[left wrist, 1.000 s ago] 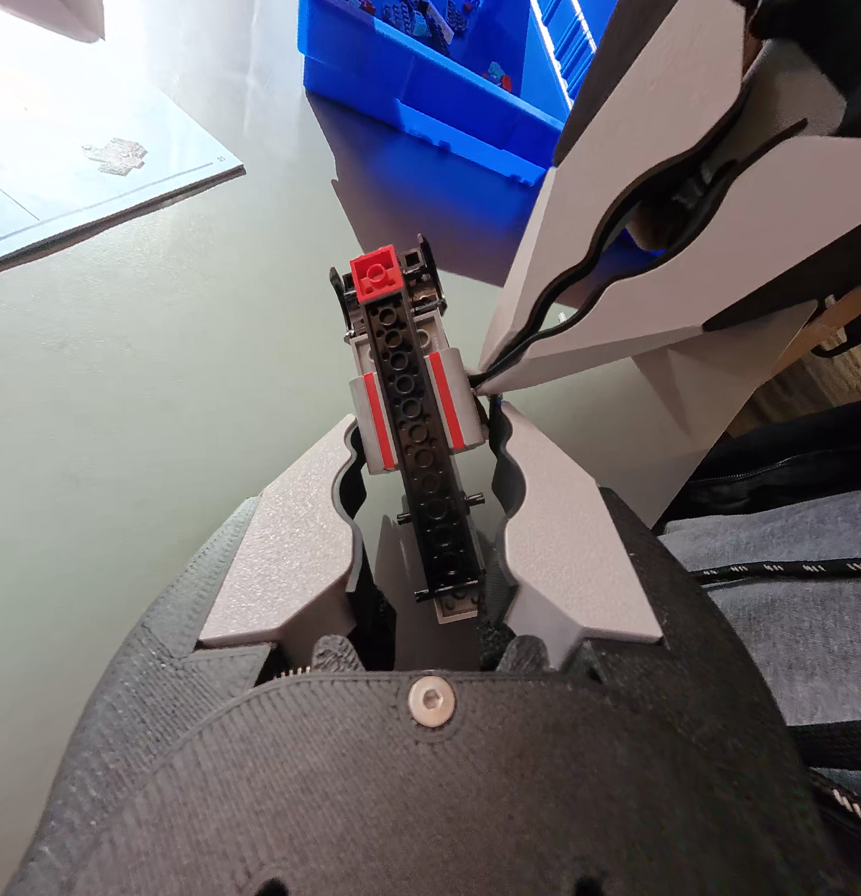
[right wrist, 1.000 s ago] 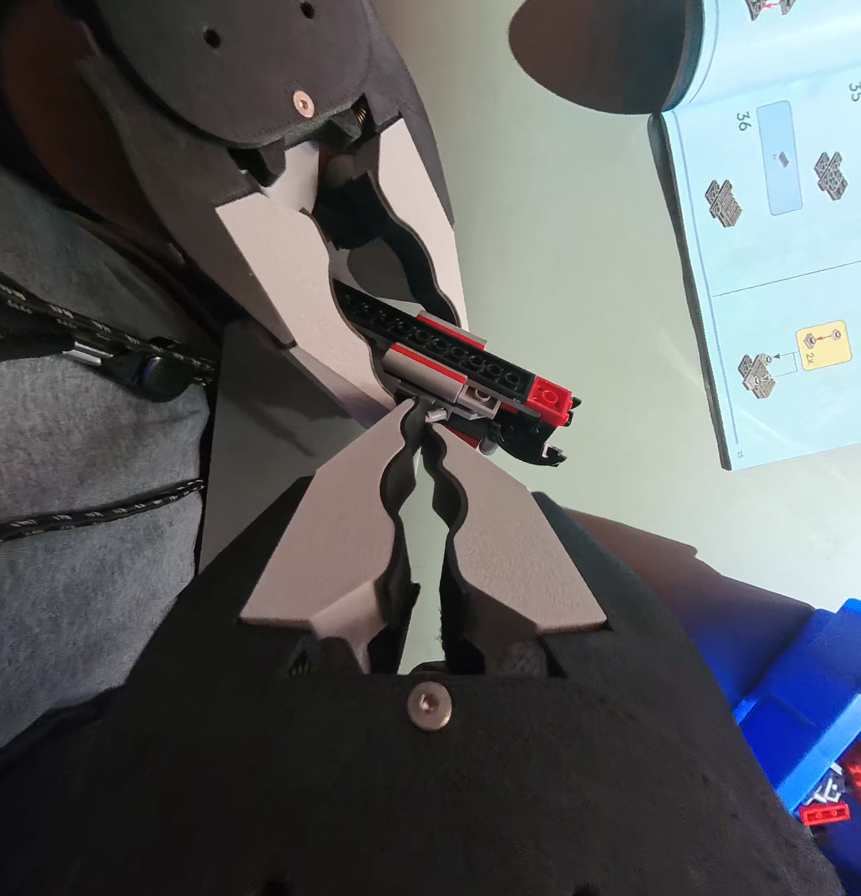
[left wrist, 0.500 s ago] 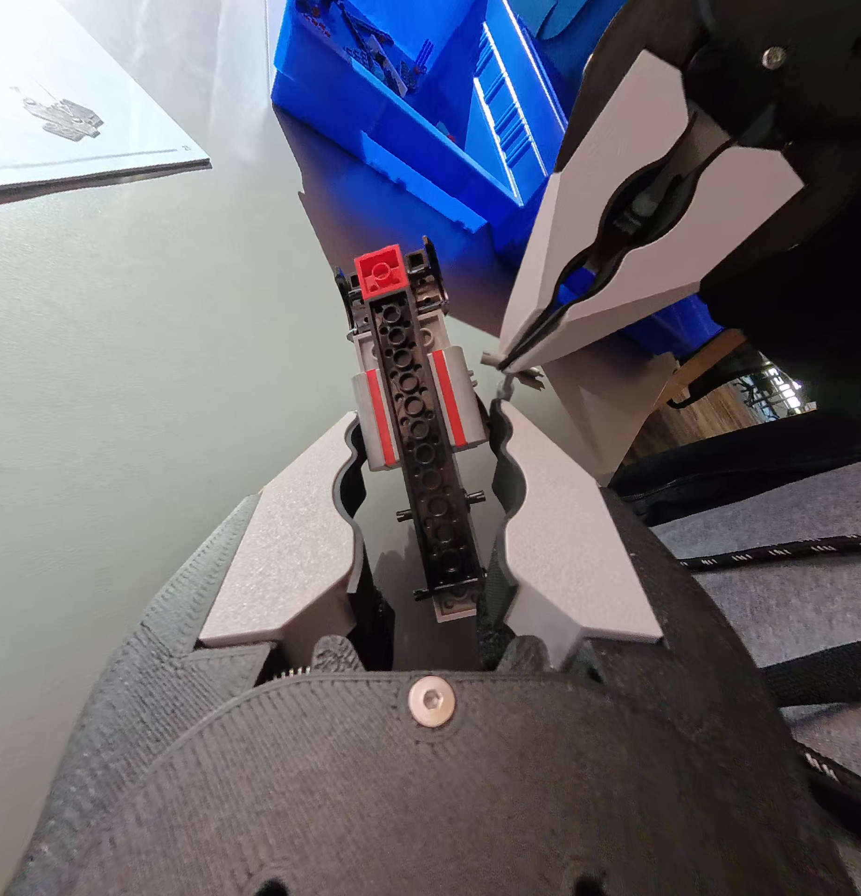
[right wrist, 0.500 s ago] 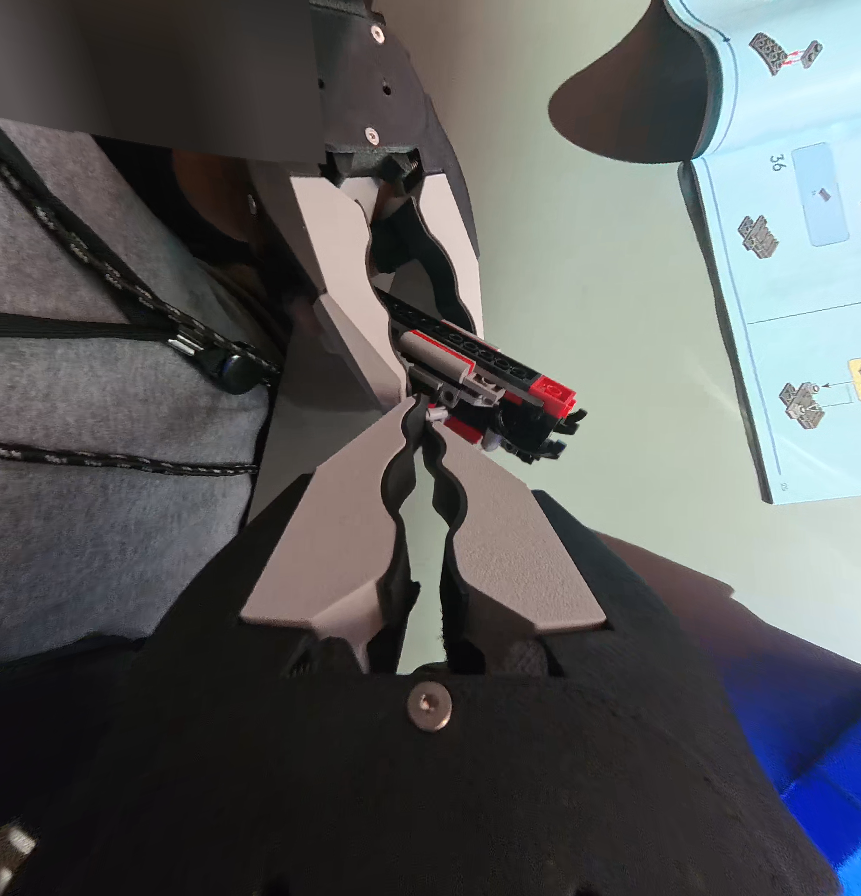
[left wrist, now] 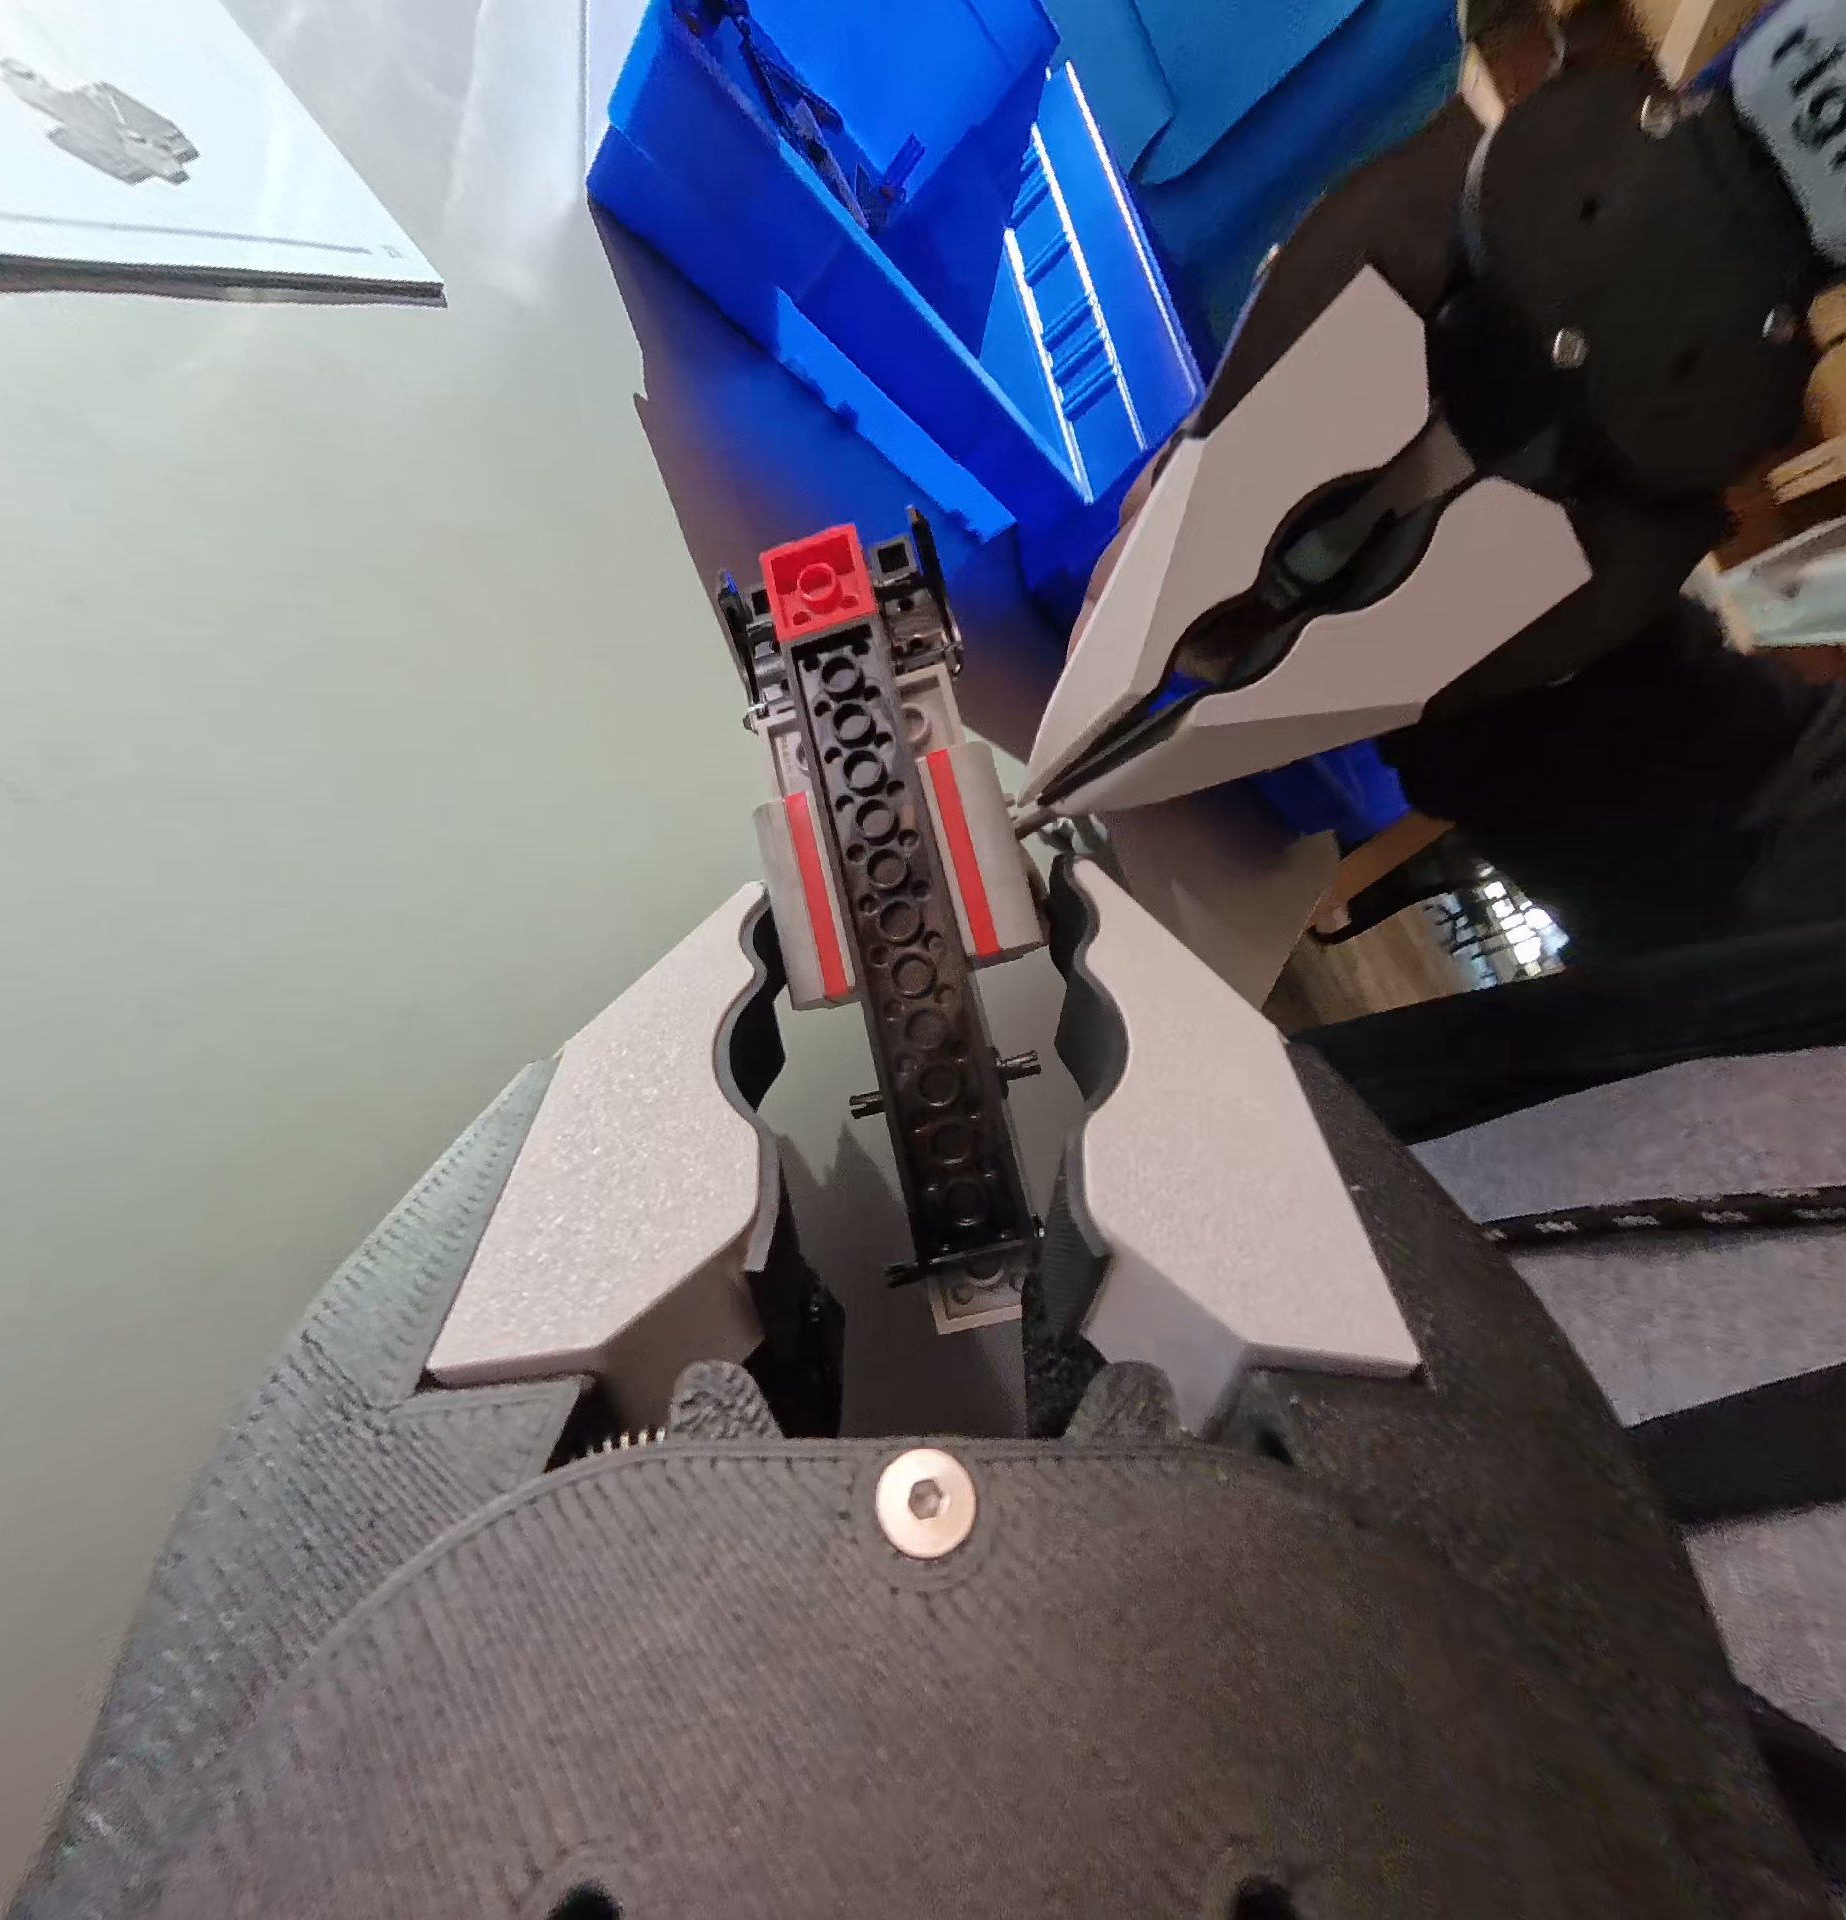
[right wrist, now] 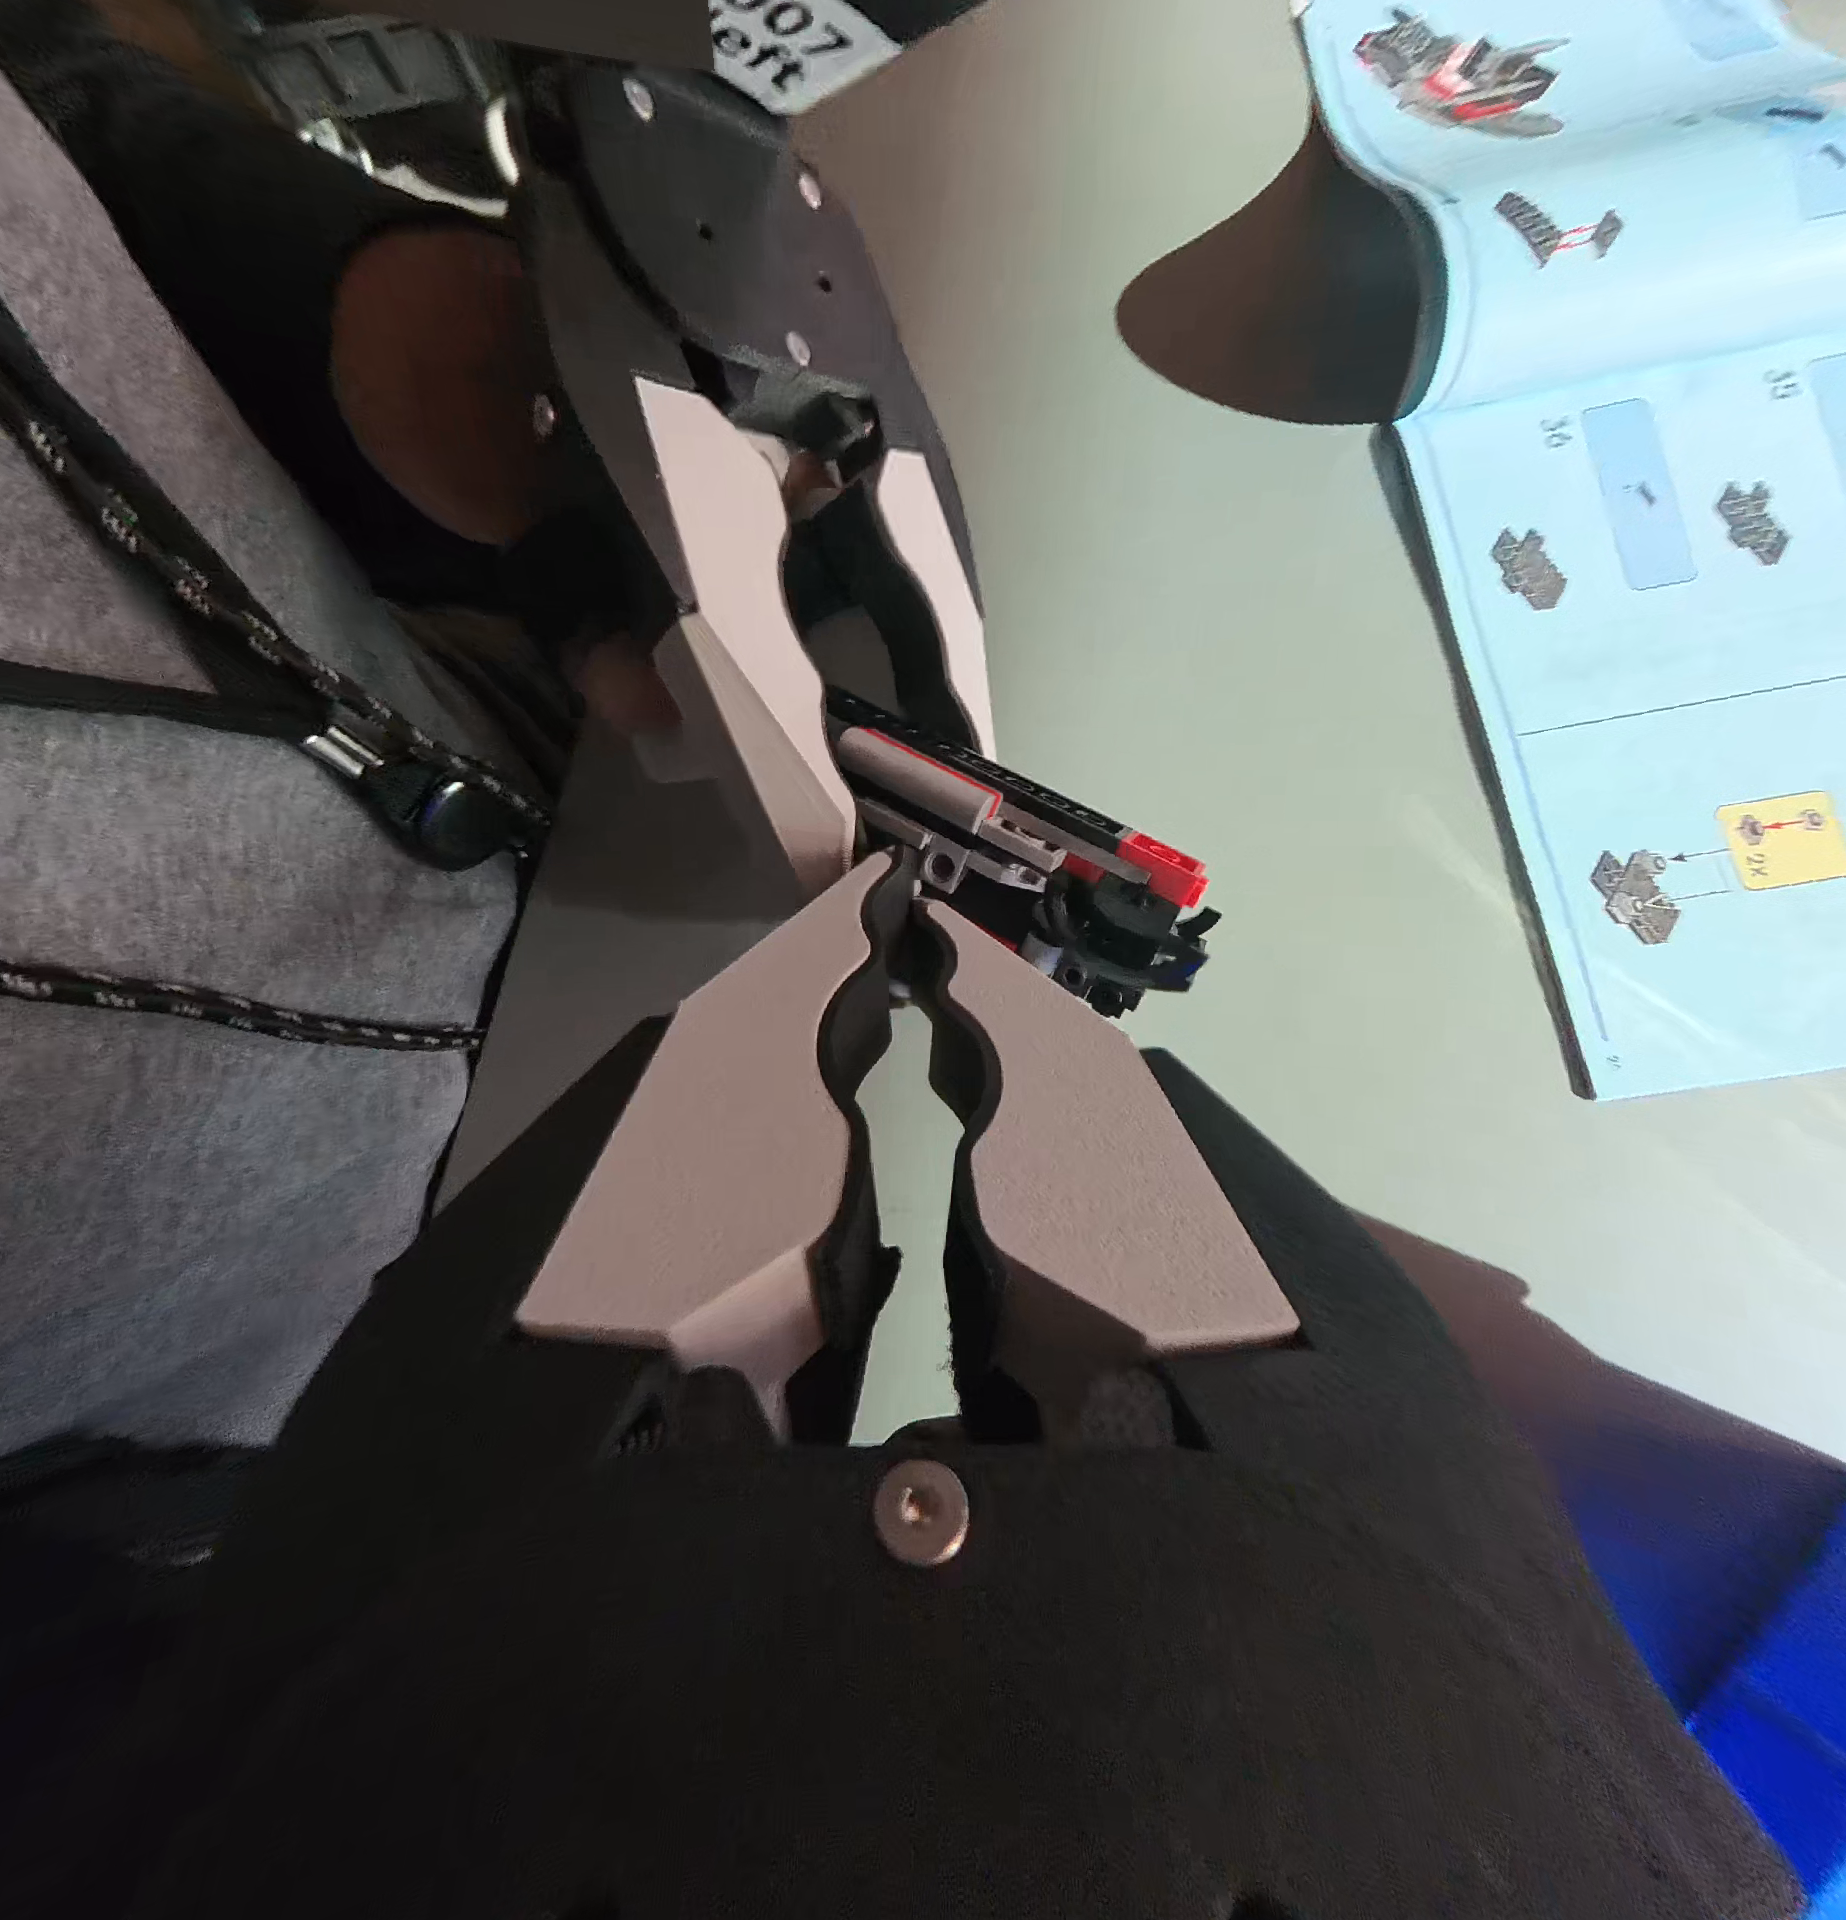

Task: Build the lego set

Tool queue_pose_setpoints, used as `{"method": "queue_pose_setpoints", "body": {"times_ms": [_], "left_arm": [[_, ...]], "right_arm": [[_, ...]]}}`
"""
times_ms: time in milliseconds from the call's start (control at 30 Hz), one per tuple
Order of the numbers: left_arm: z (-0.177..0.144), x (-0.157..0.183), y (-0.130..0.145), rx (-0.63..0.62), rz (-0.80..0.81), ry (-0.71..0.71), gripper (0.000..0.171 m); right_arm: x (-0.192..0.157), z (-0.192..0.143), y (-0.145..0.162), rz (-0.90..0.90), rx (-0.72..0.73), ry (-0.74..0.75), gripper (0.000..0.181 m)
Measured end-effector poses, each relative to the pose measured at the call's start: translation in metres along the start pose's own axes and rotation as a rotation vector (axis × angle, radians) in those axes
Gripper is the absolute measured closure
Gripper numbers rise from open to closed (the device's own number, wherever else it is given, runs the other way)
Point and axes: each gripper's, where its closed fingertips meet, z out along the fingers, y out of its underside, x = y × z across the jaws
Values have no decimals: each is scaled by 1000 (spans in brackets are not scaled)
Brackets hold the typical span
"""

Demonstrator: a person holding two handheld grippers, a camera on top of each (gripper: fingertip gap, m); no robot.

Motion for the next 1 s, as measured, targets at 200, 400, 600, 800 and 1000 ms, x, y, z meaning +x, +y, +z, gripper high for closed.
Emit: {"method": "queue_pose_setpoints", "body": {"times_ms": [200, 400, 600, 800, 1000], "left_arm": [[2, -9, -14, 44, -82, 7, 120], [6, -25, -18, 20, -96, -56, 120], [8, -30, -18, 0, -92, -78, 120], [10, -29, -12, -40, -69, -88, 120], [11, -29, -10, -50, -35, -124, 120]], "right_arm": [[16, 1, 0, 5, 78, 91, 181], [30, 3, 7, 42, 150, 149, 181], [39, -7, 21, 64, 182, 201, 180], [41, -27, 53, 9, 73, 271, 177], [26, -33, 90, 101, -51, 254, 166]]}}
